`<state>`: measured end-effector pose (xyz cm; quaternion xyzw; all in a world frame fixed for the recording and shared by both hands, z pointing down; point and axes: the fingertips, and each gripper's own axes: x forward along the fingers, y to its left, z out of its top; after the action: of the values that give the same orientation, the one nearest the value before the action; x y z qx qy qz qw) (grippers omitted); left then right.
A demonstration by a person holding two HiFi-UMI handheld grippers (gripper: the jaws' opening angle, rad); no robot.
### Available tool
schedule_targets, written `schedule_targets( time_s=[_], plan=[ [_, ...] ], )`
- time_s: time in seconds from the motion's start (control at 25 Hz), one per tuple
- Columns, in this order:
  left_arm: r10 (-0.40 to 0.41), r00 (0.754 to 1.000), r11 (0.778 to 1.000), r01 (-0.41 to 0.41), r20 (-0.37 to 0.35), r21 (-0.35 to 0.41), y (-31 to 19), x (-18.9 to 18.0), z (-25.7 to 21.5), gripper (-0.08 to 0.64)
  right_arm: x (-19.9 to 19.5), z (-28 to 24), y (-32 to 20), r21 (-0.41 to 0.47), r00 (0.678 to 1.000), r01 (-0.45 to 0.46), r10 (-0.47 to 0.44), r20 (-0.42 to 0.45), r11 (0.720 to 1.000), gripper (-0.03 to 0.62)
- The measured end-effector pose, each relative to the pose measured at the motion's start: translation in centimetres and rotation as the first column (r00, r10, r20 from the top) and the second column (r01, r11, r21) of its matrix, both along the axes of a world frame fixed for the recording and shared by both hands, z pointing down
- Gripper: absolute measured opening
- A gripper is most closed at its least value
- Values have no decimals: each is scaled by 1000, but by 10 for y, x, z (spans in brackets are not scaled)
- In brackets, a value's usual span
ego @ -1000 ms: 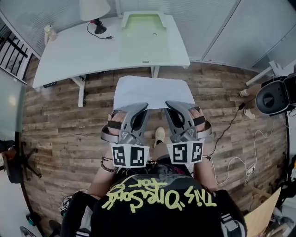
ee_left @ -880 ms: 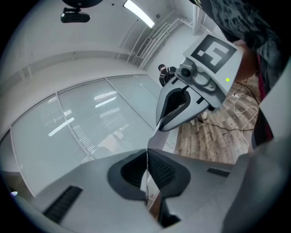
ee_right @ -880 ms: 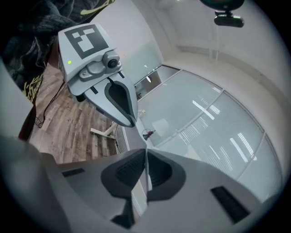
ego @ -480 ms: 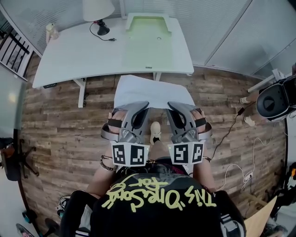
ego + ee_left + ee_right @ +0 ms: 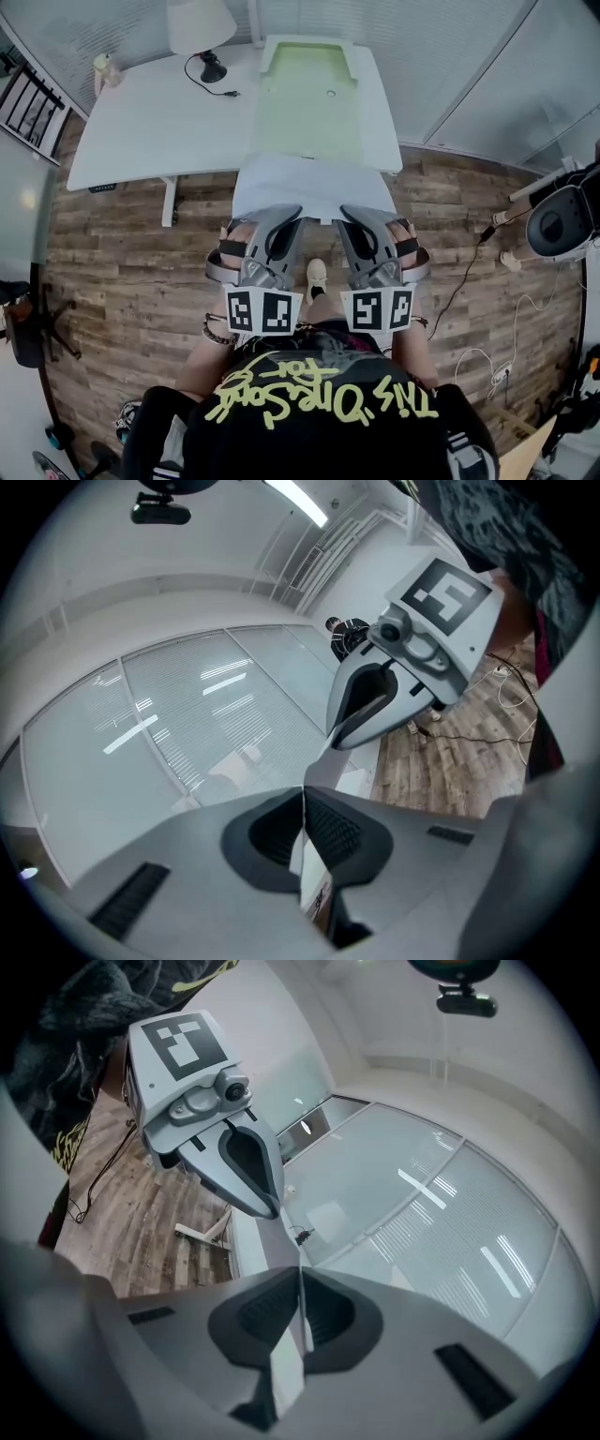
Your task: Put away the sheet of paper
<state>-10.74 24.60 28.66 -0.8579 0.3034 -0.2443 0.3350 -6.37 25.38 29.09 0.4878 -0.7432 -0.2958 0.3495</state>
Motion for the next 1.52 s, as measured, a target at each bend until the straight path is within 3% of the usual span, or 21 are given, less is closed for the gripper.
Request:
schedule_targets(
  time_s=[0.88, 1.52],
  plan=[
    [-30, 1000, 999, 30, -6, -15, -104, 40, -13, 8, 40, -11, -104, 15, 999, 41, -41, 26, 999, 9],
    [-96, 995, 995, 96, -7, -8, -162, 77, -6, 8, 78, -4, -162, 26, 993, 115, -115, 13, 993, 9]
  ],
)
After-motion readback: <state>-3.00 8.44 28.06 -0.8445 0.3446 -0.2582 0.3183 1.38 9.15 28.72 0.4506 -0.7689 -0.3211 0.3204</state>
